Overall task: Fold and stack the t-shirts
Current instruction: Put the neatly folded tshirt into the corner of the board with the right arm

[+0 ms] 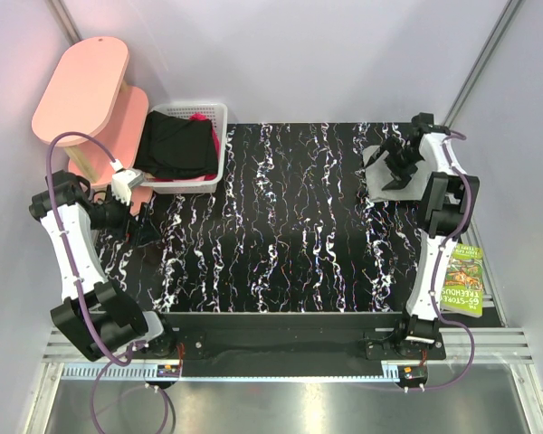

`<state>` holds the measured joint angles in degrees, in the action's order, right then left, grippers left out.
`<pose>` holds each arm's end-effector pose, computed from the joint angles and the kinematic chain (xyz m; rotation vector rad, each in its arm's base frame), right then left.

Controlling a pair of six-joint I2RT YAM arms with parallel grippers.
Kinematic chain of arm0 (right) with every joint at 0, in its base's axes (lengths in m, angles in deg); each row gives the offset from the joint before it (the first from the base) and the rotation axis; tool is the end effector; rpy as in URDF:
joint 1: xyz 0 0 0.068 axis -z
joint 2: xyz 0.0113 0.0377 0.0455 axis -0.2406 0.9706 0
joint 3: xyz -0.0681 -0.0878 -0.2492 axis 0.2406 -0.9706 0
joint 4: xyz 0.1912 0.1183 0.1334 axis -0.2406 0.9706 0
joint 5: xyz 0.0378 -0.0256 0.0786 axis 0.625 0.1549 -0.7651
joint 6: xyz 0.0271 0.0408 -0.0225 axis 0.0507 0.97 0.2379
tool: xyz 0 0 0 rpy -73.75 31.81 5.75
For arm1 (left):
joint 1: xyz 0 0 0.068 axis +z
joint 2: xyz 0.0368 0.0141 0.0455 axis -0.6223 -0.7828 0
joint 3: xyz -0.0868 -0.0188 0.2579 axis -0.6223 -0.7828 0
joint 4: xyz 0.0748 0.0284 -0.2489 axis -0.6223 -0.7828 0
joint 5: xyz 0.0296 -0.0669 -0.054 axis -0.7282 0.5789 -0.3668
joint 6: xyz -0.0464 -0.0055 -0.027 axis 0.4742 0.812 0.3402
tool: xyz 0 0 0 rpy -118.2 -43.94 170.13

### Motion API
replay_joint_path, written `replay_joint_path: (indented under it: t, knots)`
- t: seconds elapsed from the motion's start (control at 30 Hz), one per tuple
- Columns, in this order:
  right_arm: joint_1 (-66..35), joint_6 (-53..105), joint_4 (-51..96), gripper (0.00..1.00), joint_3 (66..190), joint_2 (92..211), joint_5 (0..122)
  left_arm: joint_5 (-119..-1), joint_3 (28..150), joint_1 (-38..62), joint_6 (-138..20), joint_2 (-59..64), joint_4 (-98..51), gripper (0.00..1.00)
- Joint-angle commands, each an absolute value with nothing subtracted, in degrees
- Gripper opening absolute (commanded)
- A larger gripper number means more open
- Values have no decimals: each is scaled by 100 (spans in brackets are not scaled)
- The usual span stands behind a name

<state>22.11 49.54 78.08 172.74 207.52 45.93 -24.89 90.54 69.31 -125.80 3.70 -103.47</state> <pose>0.4930 -0.0573 0.1796 0.8635 2.7228 0.6381 0.1961 0.0884 0.3289 0.6145 2.3428 -0.5305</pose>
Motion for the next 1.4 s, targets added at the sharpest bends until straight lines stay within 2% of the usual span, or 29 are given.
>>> replay_joint_path:
  t: [0.0, 0.23, 0.5, 0.67, 0.8, 0.93, 1.0, 1.2, 1.37]
  knots:
    - [2201, 5109, 7395, 100, 17278, 19842, 4475, -2188, 9250, 6968, -12668, 431, -10567, 99]
    - [2227, 5180, 7342, 100, 16777, 19622, 5170, -2275, 9180, 6968, -12677, 606, -10576, 99]
    - [2376, 4995, 7412, 100, 16732, 20333, 5962, -2372, 9013, 6968, -12563, 659, -10506, 99]
    - [2544, 4916, 7711, 100, 17443, 20983, 5980, -2346, 9030, 6960, -12405, 624, -10400, 99]
    - [2596, 4907, 7991, 100, 18356, 21589, 5866, -2328, 9127, 6968, -12308, 580, -10383, 99]
    - [2623, 4890, 8588, 100, 19840, 22362, 5787, -2399, 9084, 6960, -12281, 589, -10374, 99]
    - [2623, 4907, 8678, 100, 20098, 22452, 5638, -2451, 9057, 6968, -12273, 606, -10365, 99]
    - [2430, 4855, 8353, 100, 19591, 21750, 4864, -2425, 9004, 6968, -12088, 685, -10277, 99]
    - [1921, 4426, 8230, 100, 19422, 20389, 5020, -2408, 9145, 6960, -11799, 1167, -10286, 99]
